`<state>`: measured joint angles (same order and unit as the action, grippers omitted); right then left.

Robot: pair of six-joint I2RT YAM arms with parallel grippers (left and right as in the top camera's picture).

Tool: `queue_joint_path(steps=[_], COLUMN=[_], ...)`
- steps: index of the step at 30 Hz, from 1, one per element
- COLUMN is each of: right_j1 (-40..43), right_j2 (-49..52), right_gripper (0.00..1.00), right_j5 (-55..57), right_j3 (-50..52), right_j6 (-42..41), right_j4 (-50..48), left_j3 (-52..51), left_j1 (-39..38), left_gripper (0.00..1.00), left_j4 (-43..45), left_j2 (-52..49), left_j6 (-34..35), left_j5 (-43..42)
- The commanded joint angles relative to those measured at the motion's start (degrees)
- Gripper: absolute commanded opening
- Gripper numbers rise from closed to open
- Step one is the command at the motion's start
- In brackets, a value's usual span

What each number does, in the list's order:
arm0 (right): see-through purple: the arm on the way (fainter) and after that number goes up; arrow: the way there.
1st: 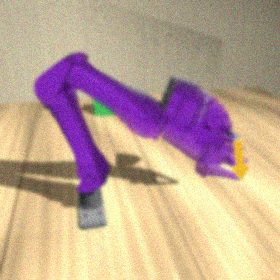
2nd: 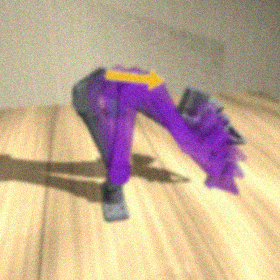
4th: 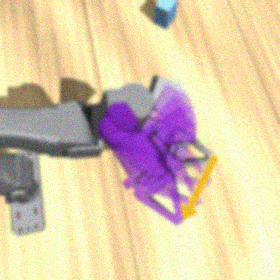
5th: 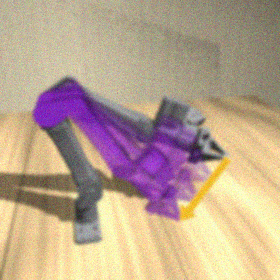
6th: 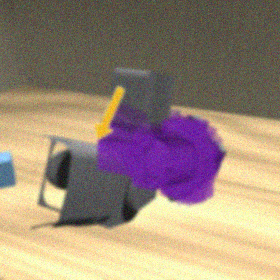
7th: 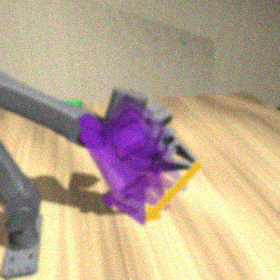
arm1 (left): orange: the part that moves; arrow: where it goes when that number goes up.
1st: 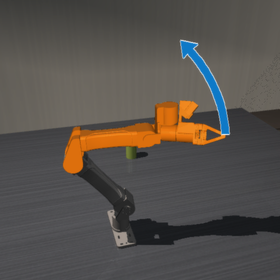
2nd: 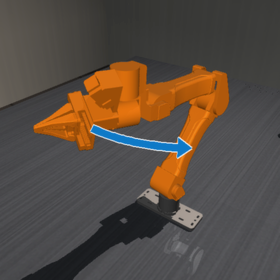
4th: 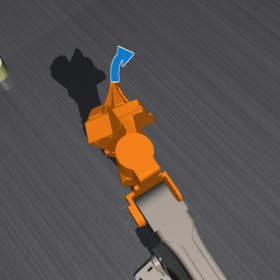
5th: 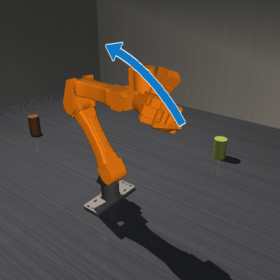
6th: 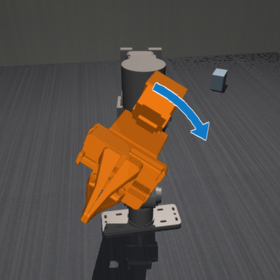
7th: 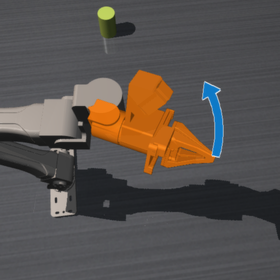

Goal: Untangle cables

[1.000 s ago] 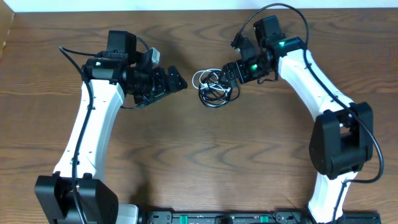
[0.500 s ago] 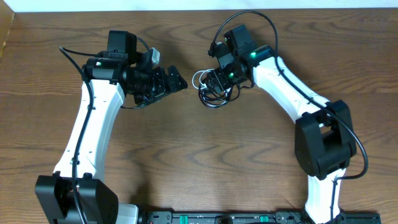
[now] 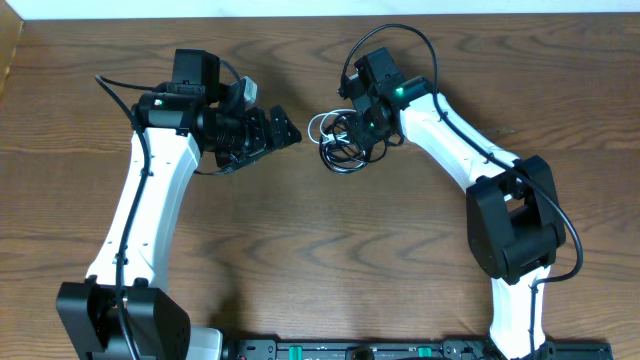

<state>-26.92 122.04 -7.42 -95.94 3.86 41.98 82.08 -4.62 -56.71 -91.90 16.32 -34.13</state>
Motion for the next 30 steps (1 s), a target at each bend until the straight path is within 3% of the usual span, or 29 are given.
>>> queue_joint_path(steps=[1,4,6,7,11,19,24,30], right_j1=[-0.07,-0.17,-0.22,-0.20,0.04,0.31,0.31,0.31], right_j2=[0.24,0.24,0.24,0.24,-1.70,-13.73,-25.55,-35.39], right_gripper=[0.36,0.26,0.04,0.01,0.01,0.01,0.01,0.01], right_j5=[-0.72,-3.02,-4.26,-4.76,-9.73,-9.70,-9.70,-9.66], right_j3=[0.07,0.07,0.07,0.07,-2.29,-7.91,-8.39,-8.39], right_j6=[1.11,1.11,1.07,0.90,-3.15,-11.76,-19.96,-20.13], right_j4=[0.02,-0.15,-0.46,-0.66,-0.35,0.57,-7.26,-17.40], left_j3=[-0.44,-0.44,-0.44,-0.44,-0.44,-0.44,-0.44,-0.44], left_j1=[-0.07,-0.07,-0.07,-0.07,-0.07,-0.09,-0.24,-0.24], left_gripper=[0.98,0.98,0.98,0.98,0.98,0.98,0.98,0.98], left_j4=[-0.20,-0.11,0.85,0.92,-5.90,-6.03,-6.03,-5.60], left_j2=[-0.35,-0.35,-0.35,-0.35,-0.35,-0.35,-0.35,-0.37], left_j6=[-0.13,0.13,0.83,1.18,5.49,12.11,12.09,12.09], left_j5=[0.37,0.33,0.31,0.31,0.11,0.11,0.13,0.76])
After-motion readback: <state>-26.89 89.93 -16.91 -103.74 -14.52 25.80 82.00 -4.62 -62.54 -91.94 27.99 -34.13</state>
